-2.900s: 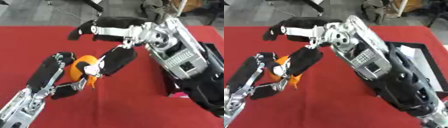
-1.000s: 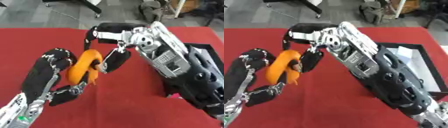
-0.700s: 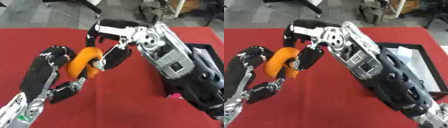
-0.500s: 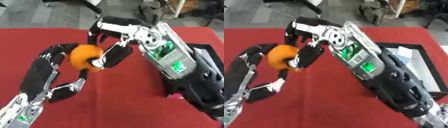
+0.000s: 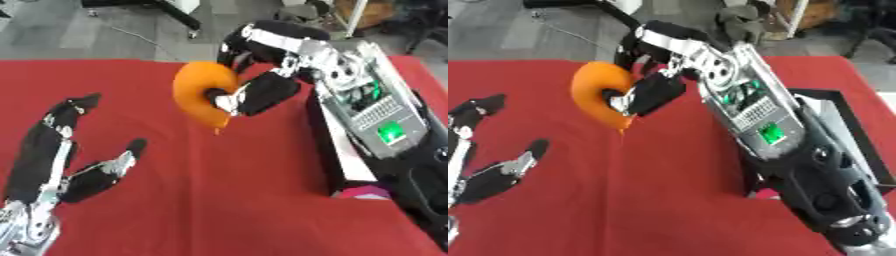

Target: Pick up the objects with one hand, pass them to the other hand, and then place them into the box on the other side of the table.

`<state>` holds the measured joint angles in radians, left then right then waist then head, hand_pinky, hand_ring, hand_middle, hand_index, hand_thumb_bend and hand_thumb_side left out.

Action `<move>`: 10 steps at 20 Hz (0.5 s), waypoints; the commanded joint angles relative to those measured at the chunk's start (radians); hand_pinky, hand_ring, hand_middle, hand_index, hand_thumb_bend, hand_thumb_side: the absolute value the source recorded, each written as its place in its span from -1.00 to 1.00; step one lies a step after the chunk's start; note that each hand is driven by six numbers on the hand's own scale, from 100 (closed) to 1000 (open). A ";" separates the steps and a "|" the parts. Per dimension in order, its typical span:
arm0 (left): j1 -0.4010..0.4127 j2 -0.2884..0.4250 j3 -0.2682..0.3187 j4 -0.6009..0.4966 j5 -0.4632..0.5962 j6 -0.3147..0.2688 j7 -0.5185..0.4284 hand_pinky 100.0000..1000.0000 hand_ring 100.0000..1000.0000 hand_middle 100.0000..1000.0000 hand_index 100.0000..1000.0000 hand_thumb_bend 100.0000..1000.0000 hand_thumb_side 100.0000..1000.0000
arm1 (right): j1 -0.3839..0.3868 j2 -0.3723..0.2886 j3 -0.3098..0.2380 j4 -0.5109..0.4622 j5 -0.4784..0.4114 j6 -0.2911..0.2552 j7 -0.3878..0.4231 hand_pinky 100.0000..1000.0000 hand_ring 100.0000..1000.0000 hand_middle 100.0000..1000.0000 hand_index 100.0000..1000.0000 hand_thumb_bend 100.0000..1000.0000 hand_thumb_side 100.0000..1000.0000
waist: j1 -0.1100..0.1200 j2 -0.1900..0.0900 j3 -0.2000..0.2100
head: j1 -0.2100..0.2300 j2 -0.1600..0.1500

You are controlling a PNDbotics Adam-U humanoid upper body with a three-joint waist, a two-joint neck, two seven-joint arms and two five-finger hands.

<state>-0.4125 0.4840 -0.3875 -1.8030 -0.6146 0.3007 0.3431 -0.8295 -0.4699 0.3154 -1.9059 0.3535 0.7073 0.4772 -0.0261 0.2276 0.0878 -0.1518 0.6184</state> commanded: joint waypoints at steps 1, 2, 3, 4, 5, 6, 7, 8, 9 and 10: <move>0.015 0.044 0.046 -0.031 0.083 0.003 0.053 0.30 0.15 0.02 0.40 -0.62 0.26 | 0.034 -0.062 -0.083 -0.010 -0.020 0.034 -0.080 0.54 0.72 -0.16 -0.27 -1.00 -1.00 | 0.004 -0.015 -0.002 | -0.009 -0.018; 0.025 0.048 0.059 -0.032 0.110 0.002 0.066 0.28 0.13 0.00 0.38 -0.70 0.21 | 0.062 -0.075 -0.112 0.000 -0.021 0.043 -0.119 0.54 0.72 -0.16 -0.25 -1.00 -1.00 | 0.004 -0.014 -0.003 | -0.009 -0.020; 0.033 0.051 0.071 -0.033 0.135 0.001 0.079 0.28 0.12 -0.01 0.37 -0.71 0.21 | 0.087 -0.085 -0.137 0.008 -0.022 0.048 -0.159 0.54 0.72 -0.15 -0.25 -1.00 -1.00 | 0.004 -0.013 -0.003 | -0.010 -0.022; 0.040 0.053 0.084 -0.034 0.155 0.001 0.092 0.27 0.11 -0.02 0.36 -0.76 0.19 | 0.110 -0.092 -0.161 0.019 -0.020 0.052 -0.199 0.55 0.72 -0.15 -0.24 -1.00 -1.00 | 0.004 -0.013 -0.004 | -0.010 -0.024; 0.048 0.053 0.097 -0.034 0.174 0.002 0.107 0.27 0.10 -0.03 0.34 -0.78 0.18 | 0.135 -0.098 -0.186 0.031 -0.009 0.056 -0.242 0.55 0.72 -0.13 -0.22 -1.00 -1.00 | 0.005 -0.012 -0.005 | -0.011 -0.026; 0.056 0.052 0.112 -0.036 0.188 0.004 0.123 0.27 0.10 -0.04 0.33 -0.80 0.16 | 0.161 -0.102 -0.213 0.047 0.009 0.060 -0.286 0.55 0.71 -0.13 -0.21 -1.00 -1.00 | 0.006 -0.012 -0.006 | -0.012 -0.027; 0.063 0.052 0.125 -0.038 0.198 0.005 0.139 0.27 0.10 -0.04 0.33 -0.80 0.16 | 0.183 -0.103 -0.236 0.063 0.033 0.063 -0.326 0.55 0.71 -0.13 -0.21 -1.00 -1.00 | 0.007 -0.011 -0.007 | -0.013 -0.028; 0.069 0.052 0.136 -0.041 0.204 0.006 0.156 0.27 0.09 -0.04 0.32 -0.81 0.14 | 0.203 -0.103 -0.259 0.081 0.058 0.067 -0.362 0.54 0.70 -0.12 -0.20 -1.00 -1.00 | 0.008 -0.011 -0.008 | -0.013 -0.030; 0.074 0.051 0.146 -0.044 0.209 0.007 0.172 0.27 0.09 -0.04 0.32 -0.81 0.14 | 0.221 -0.102 -0.280 0.097 0.083 0.071 -0.393 0.54 0.70 -0.12 -0.20 -1.00 -1.00 | 0.009 -0.010 -0.009 | -0.014 -0.031; 0.079 0.051 0.155 -0.046 0.212 0.009 0.185 0.28 0.10 -0.04 0.32 -0.82 0.13 | 0.239 -0.101 -0.301 0.114 0.109 0.076 -0.421 0.55 0.70 -0.11 -0.19 -1.00 -1.00 | 0.010 -0.010 -0.010 | -0.013 -0.032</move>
<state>-0.3271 0.5121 -0.2576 -1.8280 -0.4132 0.3091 0.5078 -0.5804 -0.5418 0.0524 -1.7993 0.4325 0.7793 0.0970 -0.0171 0.2301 0.0798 -0.1617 0.6024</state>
